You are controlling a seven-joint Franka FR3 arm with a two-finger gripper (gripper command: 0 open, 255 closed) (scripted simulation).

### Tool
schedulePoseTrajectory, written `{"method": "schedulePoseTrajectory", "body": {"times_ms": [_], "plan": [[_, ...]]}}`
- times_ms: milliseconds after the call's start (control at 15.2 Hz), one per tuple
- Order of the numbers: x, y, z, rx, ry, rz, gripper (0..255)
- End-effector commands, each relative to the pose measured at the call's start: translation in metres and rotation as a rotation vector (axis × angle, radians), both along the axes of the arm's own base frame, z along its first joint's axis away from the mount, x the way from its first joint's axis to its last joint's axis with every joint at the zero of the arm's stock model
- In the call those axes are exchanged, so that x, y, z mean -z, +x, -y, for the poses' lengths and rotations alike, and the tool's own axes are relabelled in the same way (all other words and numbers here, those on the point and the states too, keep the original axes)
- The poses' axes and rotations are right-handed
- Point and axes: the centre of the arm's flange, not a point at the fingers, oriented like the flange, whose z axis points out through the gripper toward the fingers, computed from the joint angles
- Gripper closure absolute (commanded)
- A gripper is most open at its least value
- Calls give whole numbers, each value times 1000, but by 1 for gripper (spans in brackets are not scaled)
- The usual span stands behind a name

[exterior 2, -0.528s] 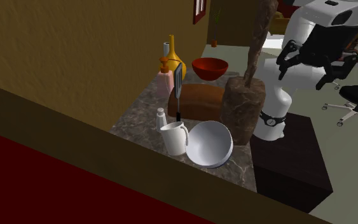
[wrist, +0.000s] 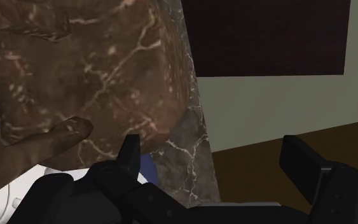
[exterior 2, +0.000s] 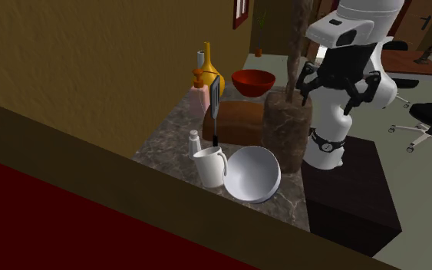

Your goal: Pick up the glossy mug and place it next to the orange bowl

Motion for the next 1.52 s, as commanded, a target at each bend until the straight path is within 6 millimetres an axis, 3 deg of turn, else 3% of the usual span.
{"method": "schedulePoseTrajectory", "body": {"times_ms": [0, 1254, 1452], "plan": [[10, 9, 27, -7, 22, 5, 0], [125, 97, 261, -65, 234, 54, 0], [136, 97, 259, -66, 235, 54, 0]]}}
